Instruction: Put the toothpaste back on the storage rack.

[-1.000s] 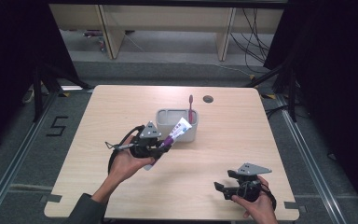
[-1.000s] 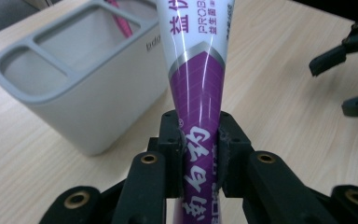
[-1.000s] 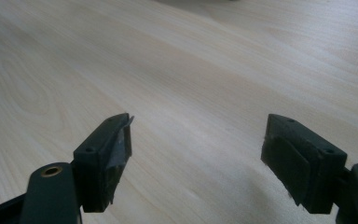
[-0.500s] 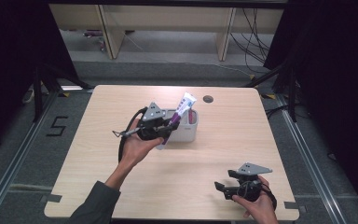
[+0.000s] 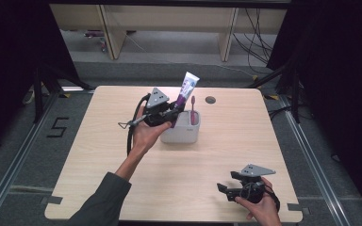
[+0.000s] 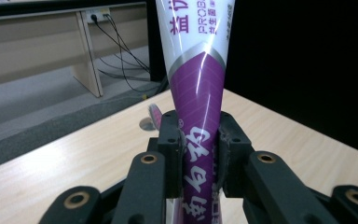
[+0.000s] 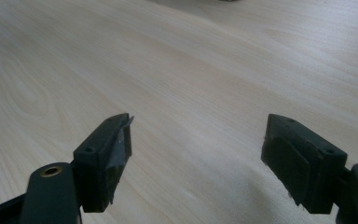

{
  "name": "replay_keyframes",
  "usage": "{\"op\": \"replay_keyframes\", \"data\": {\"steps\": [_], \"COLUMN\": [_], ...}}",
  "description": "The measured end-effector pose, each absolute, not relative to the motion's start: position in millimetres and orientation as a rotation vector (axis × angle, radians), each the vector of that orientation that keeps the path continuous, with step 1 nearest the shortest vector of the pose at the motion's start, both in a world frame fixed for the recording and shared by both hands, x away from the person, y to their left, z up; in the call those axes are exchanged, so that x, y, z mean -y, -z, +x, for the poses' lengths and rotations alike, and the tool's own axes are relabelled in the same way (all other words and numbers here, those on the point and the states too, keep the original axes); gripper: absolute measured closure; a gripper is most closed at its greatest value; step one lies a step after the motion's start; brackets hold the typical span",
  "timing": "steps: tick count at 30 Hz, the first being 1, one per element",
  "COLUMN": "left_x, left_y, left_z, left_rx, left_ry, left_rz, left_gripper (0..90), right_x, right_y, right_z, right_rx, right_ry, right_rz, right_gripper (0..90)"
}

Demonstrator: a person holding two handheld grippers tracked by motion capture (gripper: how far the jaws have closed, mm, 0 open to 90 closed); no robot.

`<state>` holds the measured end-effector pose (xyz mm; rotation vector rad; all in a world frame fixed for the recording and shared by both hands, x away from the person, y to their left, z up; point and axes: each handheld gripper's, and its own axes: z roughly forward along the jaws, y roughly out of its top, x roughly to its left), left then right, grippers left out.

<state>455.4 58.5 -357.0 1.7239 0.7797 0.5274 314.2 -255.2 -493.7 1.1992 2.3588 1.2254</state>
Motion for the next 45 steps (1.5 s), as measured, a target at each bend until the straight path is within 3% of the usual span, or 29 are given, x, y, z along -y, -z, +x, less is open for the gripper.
{"op": "replay_keyframes", "data": {"steps": [19,45], "left_x": [-44,-44], "left_y": [378,412], "left_z": [498,511], "left_rx": [-0.848,-0.922], "left_ry": [-0.574,-0.560], "left_rz": [1.650,1.608], "left_gripper": [73.9,73.7], "right_x": [256,256], "right_y": [494,493], "right_z": [314,314], "right_rx": [-2.375,-2.372], "right_ry": [-1.219,-1.213], "right_rz": [1.196,1.183], "right_gripper": [24.7,24.8]}}
